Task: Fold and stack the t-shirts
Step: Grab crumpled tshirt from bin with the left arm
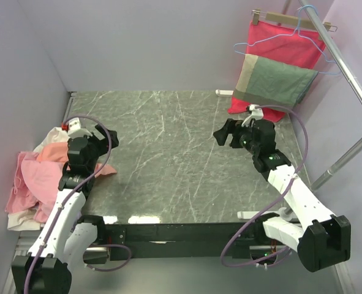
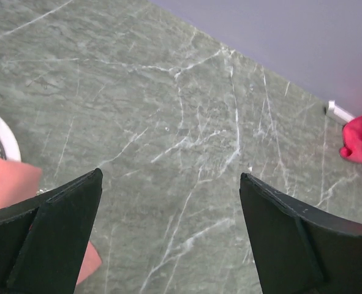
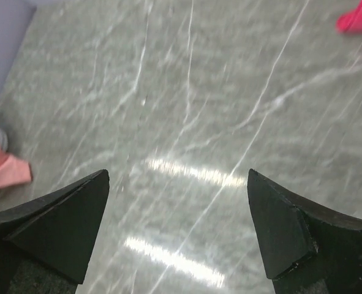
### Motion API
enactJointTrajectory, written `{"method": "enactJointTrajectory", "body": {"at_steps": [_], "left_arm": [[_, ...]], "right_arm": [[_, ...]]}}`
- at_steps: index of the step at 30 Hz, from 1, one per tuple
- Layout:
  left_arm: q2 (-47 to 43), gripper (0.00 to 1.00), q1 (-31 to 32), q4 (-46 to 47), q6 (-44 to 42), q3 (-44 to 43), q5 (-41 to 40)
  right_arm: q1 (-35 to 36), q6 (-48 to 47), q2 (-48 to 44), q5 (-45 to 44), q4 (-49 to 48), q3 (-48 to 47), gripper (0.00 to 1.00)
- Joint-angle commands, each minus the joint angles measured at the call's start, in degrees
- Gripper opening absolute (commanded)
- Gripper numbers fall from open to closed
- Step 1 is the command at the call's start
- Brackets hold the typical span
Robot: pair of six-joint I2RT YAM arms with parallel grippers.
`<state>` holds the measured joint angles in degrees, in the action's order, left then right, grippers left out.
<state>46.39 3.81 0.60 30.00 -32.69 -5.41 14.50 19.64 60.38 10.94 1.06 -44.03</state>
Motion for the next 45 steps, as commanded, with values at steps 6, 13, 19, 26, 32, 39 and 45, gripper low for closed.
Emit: {"method": "enactJointTrajectory", "body": {"at_steps": [6, 13, 19, 26, 32, 39, 45], "left_arm": [[-0.3, 0.99, 0.0, -17.4, 10.7, -7.0, -13.5], [-0.9, 0.99, -1.1, -19.1, 20.2, -2.8, -16.8], [-0.9, 0.99, -2.6, -27.6, 27.5, -2.2, -28.6], [2.9, 1.00, -3.4, -35.6, 29.8, -7.7, -39.1], [3.7, 1.00, -3.0, -44.3, 33.9, -12.7, -44.8], [4.1, 0.99, -2.7, -57.4, 44.3, -17.2, -53.6], [5.3, 0.99, -2.9, -70.4, 61.7, -16.0, -57.8]], "right_arm": [[0.1, 12.3, -7.8, 16.7, -12.1, 6.9, 1.00], [-0.4, 28.3, -5.6, 21.7, -35.0, 18.5, 1.00], [-0.4, 21.9, -2.2, 20.5, -26.0, 15.0, 1.00], [-0.4, 15.3, -0.6, 15.5, -18.3, 12.6, 1.00], [-0.4, 16.6, 6.0, 17.4, -21.6, 11.9, 1.00], [-0.4, 18.6, 13.3, 21.9, -26.4, 10.3, 1.00], [-0.3, 16.7, 15.7, 21.8, -24.1, 8.5, 1.00]]}}
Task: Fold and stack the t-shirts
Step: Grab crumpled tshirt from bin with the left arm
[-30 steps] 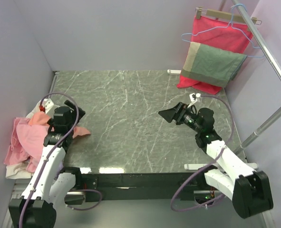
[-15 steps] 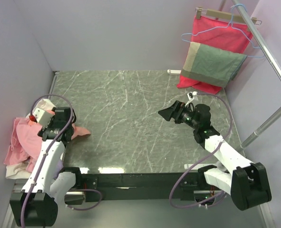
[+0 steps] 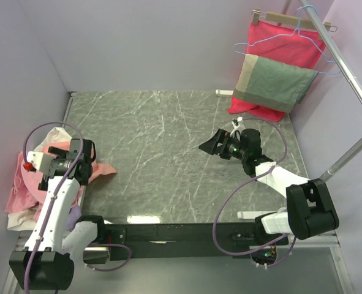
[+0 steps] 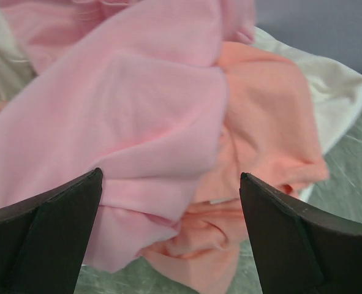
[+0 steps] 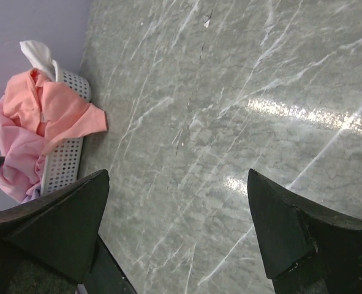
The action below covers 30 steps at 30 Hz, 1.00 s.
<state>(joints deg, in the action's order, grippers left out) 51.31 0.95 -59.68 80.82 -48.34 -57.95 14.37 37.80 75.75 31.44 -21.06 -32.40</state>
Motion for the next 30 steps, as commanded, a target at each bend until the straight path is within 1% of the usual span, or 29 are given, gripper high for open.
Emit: {"method": "enactJointTrajectory", "body": {"at_steps": [1, 3, 5, 6, 7, 8, 9, 10, 13, 14, 15, 17, 20, 21, 22, 23, 24, 25, 26, 27, 30], "left_arm": [[0.4, 0.98, -0.5, -7.9, 9.8, 0.9, -4.9], [0.5, 0.93, -0.9, -6.7, 9.1, 2.2, -4.2], [1.2, 0.82, -0.9, -6.8, 8.8, 2.0, -3.9], [1.2, 0.60, -0.9, -6.9, 8.9, 1.8, -4.0], [1.2, 0.51, -0.9, -6.9, 8.7, 1.8, -3.9], [1.1, 0.38, -0.9, -5.4, 7.2, 1.8, -3.7], [0.4, 0.10, -0.9, -4.2, 5.7, 2.0, -3.4], [-0.1, 0.01, -0.9, -2.7, 4.1, 2.3, -2.9], [-2.8, 0.01, -0.9, 2.2, -2.0, 1.7, -1.3], [-3.8, 0.01, -0.9, 3.5, -6.2, 1.5, 0.4], [-6.1, 0.01, -0.9, 7.3, -8.9, 1.2, 1.5], [-8.8, 0.01, -0.9, 10.4, -14.9, 0.5, 4.2], [-12.8, 0.01, -0.9, 10.0, -16.6, -1.9, 4.6], [-14.1, 0.01, -0.9, 10.7, -18.3, -2.7, 6.9], [-14.6, 0.01, -0.9, 14.5, -20.8, -4.0, 9.5], [-14.8, 0.01, -0.9, 16.3, -25.4, -4.7, 12.2], [-15.0, 0.01, -0.9, 17.9, -26.9, -5.4, 18.7], [-15.0, 0.01, -0.9, 23.5, -29.3, -5.9, 22.8], [-15.1, 0.01, -0.9, 26.7, -34.2, -5.9, 27.3], [-14.7, 0.01, -0.9, 29.6, -36.1, -5.9, 38.8], [-12.0, 0.01, -0.9, 40.6, -39.3, -6.0, 55.6]], "right_arm": [[-0.1, -1.8, 0.6, 1.2, -1.1, -3.4, 1.00], [-0.1, -2.6, 0.9, 1.0, -0.3, -3.5, 1.00], [0.0, -3.3, 1.0, 0.6, 0.8, -3.8, 1.00], [-0.1, -3.8, 0.9, 0.2, 1.4, -3.9, 1.00], [-0.1, -4.0, 0.9, -0.2, 1.7, -3.9, 1.00], [-0.1, -4.0, 1.1, -0.4, 1.9, -4.0, 1.00], [-0.1, -4.1, 1.2, -0.6, 2.2, -4.2, 1.00], [-0.1, -4.1, 1.5, -0.5, 2.1, -4.1, 1.00], [0.0, -4.0, 1.9, -0.3, 1.7, -3.9, 1.00], [-0.1, -4.1, 1.8, -0.5, 1.8, -3.9, 1.00], [-0.1, -4.3, 1.9, -0.6, 2.0, -3.9, 1.00], [0.0, -4.5, 2.0, -0.9, 2.1, -3.8, 1.00], [-0.1, -4.4, 2.6, -0.9, 2.0, -3.6, 1.00], [-0.1, -4.4, 2.6, -0.9, 1.9, -3.6, 1.00], [-0.1, -4.4, 2.9, -0.9, 1.9, -3.6, 1.00], [-0.1, -4.3, 3.0, -0.8, 1.8, -3.5, 1.00], [-0.1, -4.3, 3.2, -0.9, 1.6, -3.6, 1.00], [-0.1, -4.2, 3.4, -1.1, 1.6, -3.7, 1.00], [0.0, -3.8, 3.4, -1.1, 1.5, -3.7, 1.00], [-0.1, -3.7, 3.6, -1.0, 1.4, -3.5, 1.00], [-0.1, -3.4, 3.1, -1.5, 1.1, -2.8, 1.00]]}}
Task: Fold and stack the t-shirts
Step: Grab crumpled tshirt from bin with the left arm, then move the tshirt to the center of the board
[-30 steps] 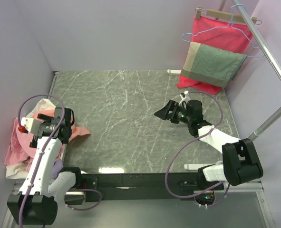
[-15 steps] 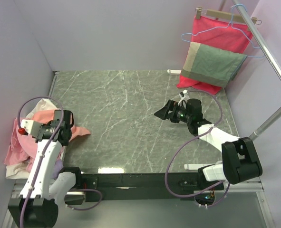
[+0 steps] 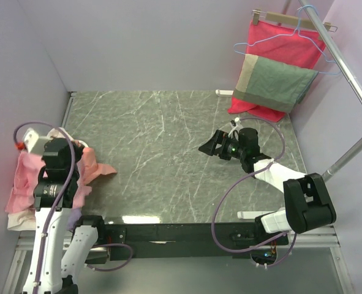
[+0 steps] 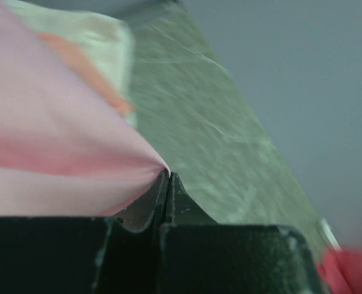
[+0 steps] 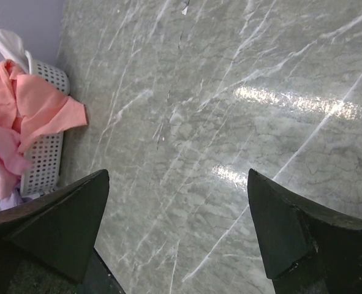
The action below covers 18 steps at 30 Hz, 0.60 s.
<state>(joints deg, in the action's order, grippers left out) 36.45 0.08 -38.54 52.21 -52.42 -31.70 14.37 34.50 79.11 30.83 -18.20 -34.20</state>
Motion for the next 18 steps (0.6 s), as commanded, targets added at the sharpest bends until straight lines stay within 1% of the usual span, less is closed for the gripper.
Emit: {"method": "enactJointTrajectory", "body": {"at_steps": [1, 2, 3, 4, 5, 6, 7, 8, 9, 10, 11, 12, 13, 14, 15, 16, 17, 18], "left_arm": [[4.4, 0.01, 0.4, 23.0, -11.2, -2.2, 41.5], [6.2, 0.01, 1.4, 27.6, -11.2, -2.7, 46.7], [10.4, 0.01, 3.2, 29.7, -11.9, -3.2, 50.0], [12.7, 0.01, 10.5, 30.3, -12.9, -5.1, 49.0], [15.2, 0.01, 15.2, 30.2, -17.1, -6.7, 47.6], [20.9, 0.01, 19.7, 30.0, -19.7, -8.2, 47.0], [24.2, 0.01, 27.3, 30.1, -23.4, -11.3, 47.0], [27.6, 0.01, 30.9, 29.2, -24.9, -13.1, 44.9], [34.0, 0.01, 34.3, 28.9, -26.4, -14.8, 43.6], [37.1, 0.01, 40.4, 29.1, -27.9, -17.3, 42.4], [40.1, 0.01, 42.8, 29.2, -29.3, -18.6, 38.3], [45.4, 0.01, 44.8, 29.5, -29.4, -20.1, 37.1], [47.8, 0.01, 47.4, 31.3, -29.2, -20.4, 36.8], [50.0, 0.01, 48.3, 31.9, -28.6, -20.8, 36.0], [53.8, 0.01, 48.7, 32.6, -27.8, -21.0, 35.2], [55.2, 0.01, 49.1, 33.7, -26.0, -20.8, 34.1], [56.1, 0.12, 49.2, 34.6, -24.9, -20.3, 32.8], [57.1, 0.25, 49.2, 35.5, -23.8, -18.4, 28.8]], "right_arm": [[-0.1, -0.2, -1.1, -2.1, -1.2, -0.9, 1.00], [-0.1, -0.6, -1.6, -3.0, -1.0, -0.6, 1.00], [0.0, -0.7, -2.3, -3.9, -0.4, -0.3, 1.00], [-0.1, -1.0, -3.6, -6.0, 0.9, -0.2, 1.00], [-0.1, -1.4, -4.4, -6.8, 1.5, 0.0, 1.00], [-0.1, -1.6, -5.2, -7.7, 1.9, 0.4, 1.00], [-0.1, -1.8, -7.2, -9.5, 3.5, 0.6, 0.99], [-0.1, -2.1, -8.2, -12.7, 4.2, 1.0, 0.98], [-0.1, -2.2, -9.2, -14.8, 4.8, 1.6, 0.98], [-0.1, -2.2, -11.5, -17.2, 7.2, 1.6, 0.97], [-0.2, -2.3, -12.7, -21.7, 8.4, 1.8, 0.96], [-0.1, -2.7, -13.8, -23.6, 9.2, 2.2, 0.95], [-0.1, -2.7, -16.4, -26.1, 11.9, 2.3, 0.95], [-0.1, -2.4, -17.8, -30.6, 13.3, 2.3, 0.96], [-0.2, -2.5, -19.0, -31.7, 14.0, 2.9, 0.99], [-0.1, -2.9, -21.5, -33.3, 15.6, 2.9, 1.00], [-0.2, -3.6, -22.6, -34.3, 16.5, 3.1, 1.00], [-0.2, -4.3, -24.5, -35.0, 17.3, 3.3, 1.00]]}}
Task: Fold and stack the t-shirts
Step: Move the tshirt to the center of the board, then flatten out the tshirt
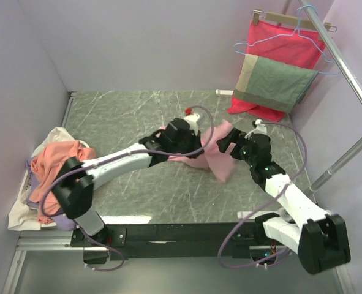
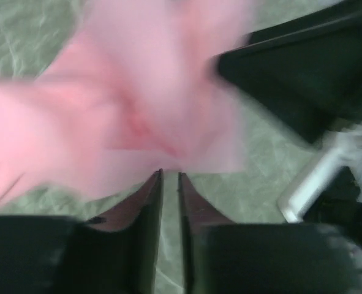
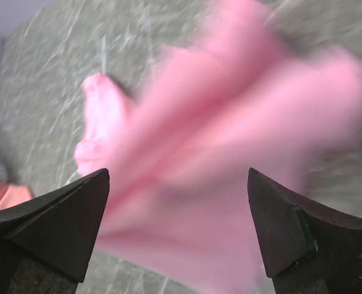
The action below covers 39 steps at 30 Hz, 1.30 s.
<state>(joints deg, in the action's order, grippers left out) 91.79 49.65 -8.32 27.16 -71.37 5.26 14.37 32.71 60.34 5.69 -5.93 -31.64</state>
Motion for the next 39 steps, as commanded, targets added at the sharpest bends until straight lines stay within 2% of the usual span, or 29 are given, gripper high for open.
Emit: {"method": "enactJointTrajectory", "body": {"at_steps": [1, 2, 3, 8, 13, 17, 19, 23, 24, 26, 27, 28, 29, 30, 34, 37, 38, 39], "left_arm": [[1.9, 0.36, -0.3, 6.3, 3.3, 1.4, -10.7], [2.0, 0.61, -0.3, 6.2, 4.1, 2.1, -13.6], [1.6, 0.72, -0.3, 6.1, 5.1, 3.3, -18.9], [-0.6, 0.99, -0.4, 5.6, 8.2, 7.0, -32.9], [3.3, 0.99, -1.7, 5.9, 7.2, 7.2, -35.1], [9.9, 0.99, -5.4, 10.2, 6.9, 6.3, -24.8], [12.3, 0.99, -7.5, 12.5, 7.2, 5.4, -22.5], [20.2, 0.99, -11.5, 15.5, 7.3, 1.2, -13.9], [21.5, 0.98, -12.8, 15.4, 7.6, 0.1, -12.7], [24.6, 0.84, -14.0, 15.6, 7.5, -2.1, -10.0], [25.2, 0.72, -14.9, 16.2, 7.5, -2.3, -7.5], [25.6, 0.33, -15.3, 17.1, 7.8, -2.5, -6.5], [26.0, 0.09, -15.7, 16.2, 8.3, -3.2, -5.9], [25.7, 0.01, -16.2, 15.4, 9.0, -3.6, -5.9], [19.2, 0.01, -16.5, 8.4, 9.8, -3.5, -7.3], [6.2, 0.01, -16.4, 5.2, 11.9, 2.5, -9.6], [-0.8, 0.01, -16.5, 3.3, 11.9, 4.3, -11.5], [-4.4, 0.01, -16.4, -2.6, 12.0, 4.7, -13.5]], "right_arm": [[-0.2, -3.3, -6.7, -10.6, 5.4, 0.9, 1.00], [-0.2, -3.7, -7.6, -11.4, 5.5, 1.2, 1.00], [-0.2, -4.2, -8.8, -10.8, 5.6, 1.5, 1.00], [-0.2, -5.9, -9.0, -6.2, 4.0, 1.8, 1.00], [2.8, -6.2, -3.9, -5.3, 10.1, -0.8, 1.00], [7.2, -6.4, -0.7, -13.7, 13.6, -1.8, 1.00], [8.3, -6.4, 2.4, -13.6, 15.4, -2.7, 1.00], [10.0, -5.3, 6.8, -19.1, 18.6, -6.8, 0.99], [10.1, -5.2, 8.7, -19.5, 19.9, -7.4, 0.96], [10.2, -4.8, 10.6, -20.3, 21.3, -9.3, 0.70], [10.2, -4.6, 12.2, -20.2, 21.8, -9.8, 0.54], [10.2, -4.3, 12.7, -20.0, 22.3, -10.3, 0.21], [10.2, -4.2, 13.3, -19.8, 22.8, -11.7, 0.00], [10.4, -4.0, 13.2, -18.6, 23.2, -12.2, 0.00], [12.8, -6.4, 10.3, -14.8, 27.4, -20.0, 0.00], [15.2, -9.3, 7.3, -12.1, 34.9, -28.0, 0.00], [15.7, -10.3, 5.3, -11.8, 36.8, -29.8, 0.00], [16.3, -10.8, 4.2, -12.0, 40.2, -31.5, 0.00]]}}
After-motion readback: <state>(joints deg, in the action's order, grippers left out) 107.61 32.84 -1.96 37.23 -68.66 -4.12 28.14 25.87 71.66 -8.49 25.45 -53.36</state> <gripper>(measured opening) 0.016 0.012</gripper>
